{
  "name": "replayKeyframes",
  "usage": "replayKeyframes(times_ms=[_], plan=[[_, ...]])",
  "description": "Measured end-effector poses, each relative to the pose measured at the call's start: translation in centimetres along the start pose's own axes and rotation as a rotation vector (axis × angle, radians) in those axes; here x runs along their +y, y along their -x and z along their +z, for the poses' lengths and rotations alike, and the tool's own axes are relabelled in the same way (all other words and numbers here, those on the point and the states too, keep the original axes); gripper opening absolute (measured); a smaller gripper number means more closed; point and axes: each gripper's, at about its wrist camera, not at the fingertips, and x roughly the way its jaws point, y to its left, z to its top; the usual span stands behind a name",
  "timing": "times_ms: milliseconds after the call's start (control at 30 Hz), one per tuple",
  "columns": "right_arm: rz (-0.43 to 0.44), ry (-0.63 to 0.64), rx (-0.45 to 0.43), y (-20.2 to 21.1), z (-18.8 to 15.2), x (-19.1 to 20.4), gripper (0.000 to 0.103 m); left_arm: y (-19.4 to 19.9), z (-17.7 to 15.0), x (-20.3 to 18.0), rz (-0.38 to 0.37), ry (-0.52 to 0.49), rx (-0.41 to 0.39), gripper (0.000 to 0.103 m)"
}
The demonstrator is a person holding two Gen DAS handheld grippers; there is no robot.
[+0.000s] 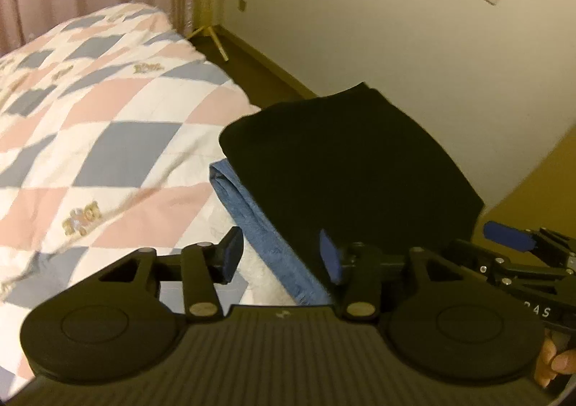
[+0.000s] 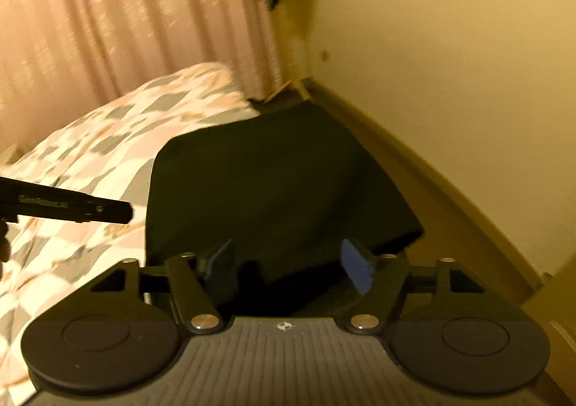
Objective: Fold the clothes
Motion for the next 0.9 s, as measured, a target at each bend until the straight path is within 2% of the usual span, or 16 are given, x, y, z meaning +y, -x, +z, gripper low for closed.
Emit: replayKeyframes(times_ms=[133,233,300,367,467,567,700,767,900], plan=[[-0.086,-0.129,-0.006,2.9,-2.4,3.3,0.079,3.0,-0.4,1.6,-0.027,-0.067,-0.001,0.065],[-0.145,-0.215,-0.011,5.2,-4.6,7.0,0.087,5.7,-1.3,3.6,-0.049,-0.126,-0.009,0.068],[-0.180,-0.262,-0.016,6.7,-6.1,9.6,0.090,7.7,-2.1,5.0,-0.064,-0.161,-0.017,0.073],[-0.211,-0.303,-0.029,8.5,-7.3,12.2,0.092,10.0,-3.0,6.5,-0.076,-0.198,-0.024,0.082],[-0.260,-0.349,-0.059,11.4,-8.7,15.9,0.100,13.2,-4.6,8.0,-0.082,-0.256,-0.036,0.087],[-0.297,-0.369,-0.088,14.3,-9.9,19.1,0.101,15.9,-6.0,9.2,-0.087,-0.289,-0.055,0.094],[-0.342,-0.383,-0.080,17.1,-10.9,21.9,0.101,18.7,-7.6,10.3,-0.120,-0.288,-0.065,0.097],[-0.364,-0.373,-0.082,18.2,-10.9,22.9,0.101,19.8,-8.1,10.4,-0.123,-0.304,-0.076,0.102],[-0.422,-0.325,-0.092,19.7,-10.9,24.8,0.103,21.5,-8.8,10.2,-0.127,-0.328,-0.104,0.102]])
